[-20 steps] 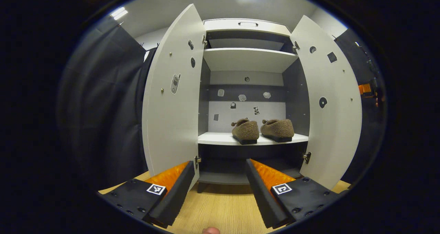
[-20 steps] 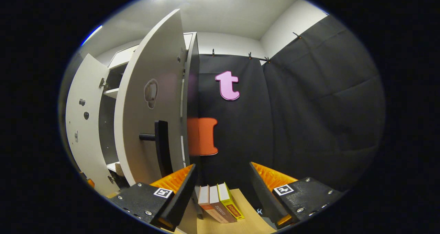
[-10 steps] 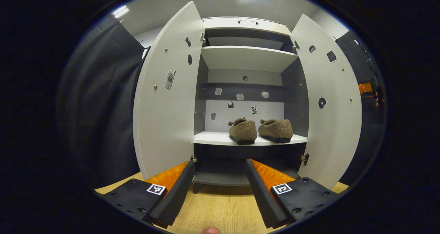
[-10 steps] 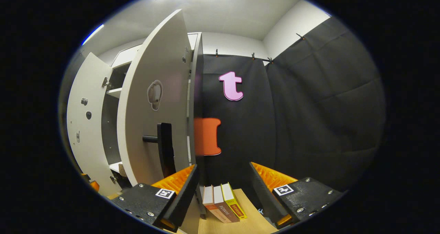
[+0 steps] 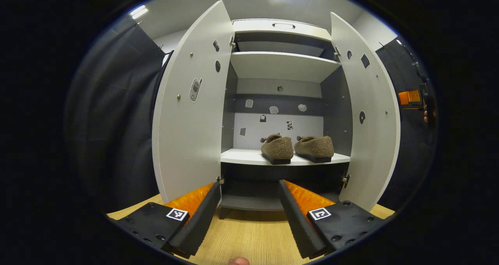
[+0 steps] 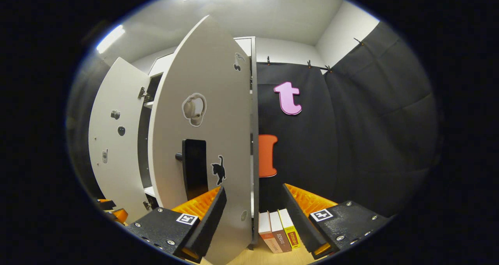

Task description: Grab one shoe with the right hand and put it into the shoe cabinet, grab the other shoe with the left hand and put it into the shoe cabinet; then close the right door with the right hand and the left door with the left hand.

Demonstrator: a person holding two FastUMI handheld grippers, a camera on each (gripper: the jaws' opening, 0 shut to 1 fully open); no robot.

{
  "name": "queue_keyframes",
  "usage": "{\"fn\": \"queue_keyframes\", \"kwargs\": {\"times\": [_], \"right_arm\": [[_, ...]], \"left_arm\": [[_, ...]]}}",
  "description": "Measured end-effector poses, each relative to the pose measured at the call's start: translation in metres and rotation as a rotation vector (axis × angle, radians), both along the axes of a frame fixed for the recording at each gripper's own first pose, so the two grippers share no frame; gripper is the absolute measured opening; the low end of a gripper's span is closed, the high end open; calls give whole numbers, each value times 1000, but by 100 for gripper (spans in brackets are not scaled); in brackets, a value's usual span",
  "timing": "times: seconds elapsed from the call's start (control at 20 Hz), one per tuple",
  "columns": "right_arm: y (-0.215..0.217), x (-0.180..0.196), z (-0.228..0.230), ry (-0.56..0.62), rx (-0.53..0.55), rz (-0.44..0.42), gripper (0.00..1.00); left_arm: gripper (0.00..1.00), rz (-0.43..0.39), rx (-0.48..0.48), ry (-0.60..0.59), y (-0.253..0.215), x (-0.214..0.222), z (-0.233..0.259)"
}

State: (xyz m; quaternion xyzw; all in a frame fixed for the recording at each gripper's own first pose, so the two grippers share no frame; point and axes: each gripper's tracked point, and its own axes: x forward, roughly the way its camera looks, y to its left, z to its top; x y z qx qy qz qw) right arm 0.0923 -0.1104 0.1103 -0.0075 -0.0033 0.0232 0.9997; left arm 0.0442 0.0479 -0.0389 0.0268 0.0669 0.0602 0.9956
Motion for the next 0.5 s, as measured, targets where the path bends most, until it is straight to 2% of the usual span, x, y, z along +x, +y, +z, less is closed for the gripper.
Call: {"fn": "queue_keyframes", "kwargs": {"times": [0.35,0.5], "right_arm": [[18,8,-2,-9,28,17,89],[38,12,-3,-5,18,58,89]], "left_arm": [[96,8,-3,3,7,-5,-1],[96,-1,3,-2,5,-5,0]]}}
